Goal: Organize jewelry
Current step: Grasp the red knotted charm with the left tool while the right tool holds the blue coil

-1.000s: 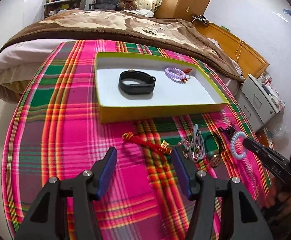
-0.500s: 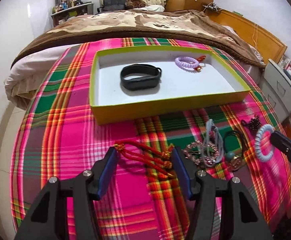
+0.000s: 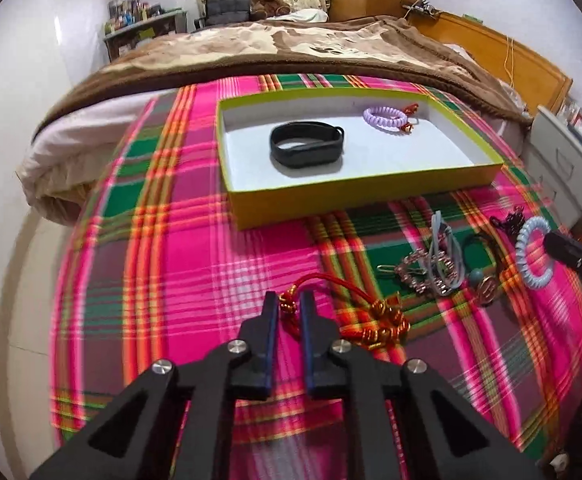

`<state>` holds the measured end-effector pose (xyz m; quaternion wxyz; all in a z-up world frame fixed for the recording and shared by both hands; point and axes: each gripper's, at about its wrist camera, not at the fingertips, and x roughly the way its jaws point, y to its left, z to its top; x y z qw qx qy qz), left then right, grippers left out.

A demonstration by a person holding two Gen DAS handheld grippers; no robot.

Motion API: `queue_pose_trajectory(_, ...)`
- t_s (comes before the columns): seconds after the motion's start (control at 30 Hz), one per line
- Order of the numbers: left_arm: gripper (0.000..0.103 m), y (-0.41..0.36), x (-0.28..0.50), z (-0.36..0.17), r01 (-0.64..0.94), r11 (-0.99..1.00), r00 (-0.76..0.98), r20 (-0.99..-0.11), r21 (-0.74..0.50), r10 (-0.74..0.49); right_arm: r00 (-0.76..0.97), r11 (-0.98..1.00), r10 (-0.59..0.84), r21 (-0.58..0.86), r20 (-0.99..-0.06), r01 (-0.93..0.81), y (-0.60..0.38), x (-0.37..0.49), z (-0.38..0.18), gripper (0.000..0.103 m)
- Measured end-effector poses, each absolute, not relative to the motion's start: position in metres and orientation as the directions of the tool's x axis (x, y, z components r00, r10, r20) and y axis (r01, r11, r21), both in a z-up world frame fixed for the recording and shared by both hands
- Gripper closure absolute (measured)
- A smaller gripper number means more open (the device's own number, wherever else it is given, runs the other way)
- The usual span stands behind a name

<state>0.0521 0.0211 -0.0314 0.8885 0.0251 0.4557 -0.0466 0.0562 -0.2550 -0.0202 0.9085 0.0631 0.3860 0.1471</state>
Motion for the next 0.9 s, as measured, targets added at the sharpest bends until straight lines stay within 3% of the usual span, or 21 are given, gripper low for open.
queue_pose_trajectory(0.1, 0.089, 0.021, 0.045, -0.025, 0.187, 0.982, 0.586, -0.8, -0.02, -0.128, 0.657, 0.946, 0.323, 0.228, -0.682, -0.228, -0.253, 0.054, -0.02, 0.093)
queue_pose_trajectory(0.13, 0.078, 0.022, 0.042, -0.023, 0.206, 0.978, 0.58, -0.8, -0.04, -0.155, 0.657, 0.947, 0.322, 0.226, -0.682, -0.229, -0.253, 0.054, -0.02, 0.093)
queue_pose_trajectory(0.17, 0.053, 0.024, 0.039, -0.019, 0.203, 0.978, 0.595, -0.788, -0.047, -0.161, 0.656, 0.947, 0.322, 0.227, -0.682, -0.229, -0.253, 0.054, -0.02, 0.093)
queue_pose_trajectory(0.2, 0.045, 0.024, 0.037, -0.017, 0.2, 0.979, 0.605, -0.781, -0.044, -0.158, 0.655, 0.946, 0.324, 0.229, -0.682, -0.229, -0.252, 0.055, -0.02, 0.093)
queue_pose_trajectory(0.23, 0.043, 0.024, 0.035, -0.013, 0.208, 0.977, 0.612, -0.773, -0.047, -0.167, 0.655, 0.946, 0.325, 0.229, -0.682, -0.23, -0.252, 0.054, -0.019, 0.093)
queue_pose_trajectory(0.43, 0.043, 0.003, 0.023, -0.006, 0.332, 0.941, 0.597, -0.758, -0.065, -0.263, 0.652, 0.944, 0.329, 0.229, -0.683, -0.237, -0.249, 0.051, -0.02, 0.093)
queue_pose_trajectory(0.57, 0.044, -0.021, 0.026, -0.029, 0.392, 0.92, 0.536, -0.811, -0.007, -0.234, 0.649, 0.944, 0.329, 0.229, -0.686, -0.237, -0.248, 0.05, -0.02, 0.093)
queue_pose_trajectory(0.73, 0.045, -0.028, 0.03, -0.037, 0.394, 0.918, 0.543, -0.816, 0.039, -0.198, 0.648, 0.943, 0.331, 0.224, -0.686, -0.245, -0.246, 0.048, -0.019, 0.093)
queue_pose_trajectory(0.8, 0.055, -0.028, 0.032, -0.036, 0.395, 0.919, 0.534, -0.819, 0.022, -0.21, 0.646, 0.943, 0.331, 0.223, -0.688, -0.245, -0.246, 0.049, -0.019, 0.093)
queue_pose_trajectory(0.87, 0.075, -0.029, 0.031, -0.035, 0.407, 0.913, 0.535, -0.816, 0.022, -0.219, 0.646, 0.943, 0.333, 0.226, -0.687, -0.246, -0.246, 0.049, -0.019, 0.093)
queue_pose_trajectory(0.9, 0.076, -0.03, 0.03, -0.034, 0.409, 0.912, 0.535, -0.816, 0.022, -0.22, 0.646, 0.943, 0.333, 0.226, -0.687, -0.246, -0.246, 0.049, -0.019, 0.093)
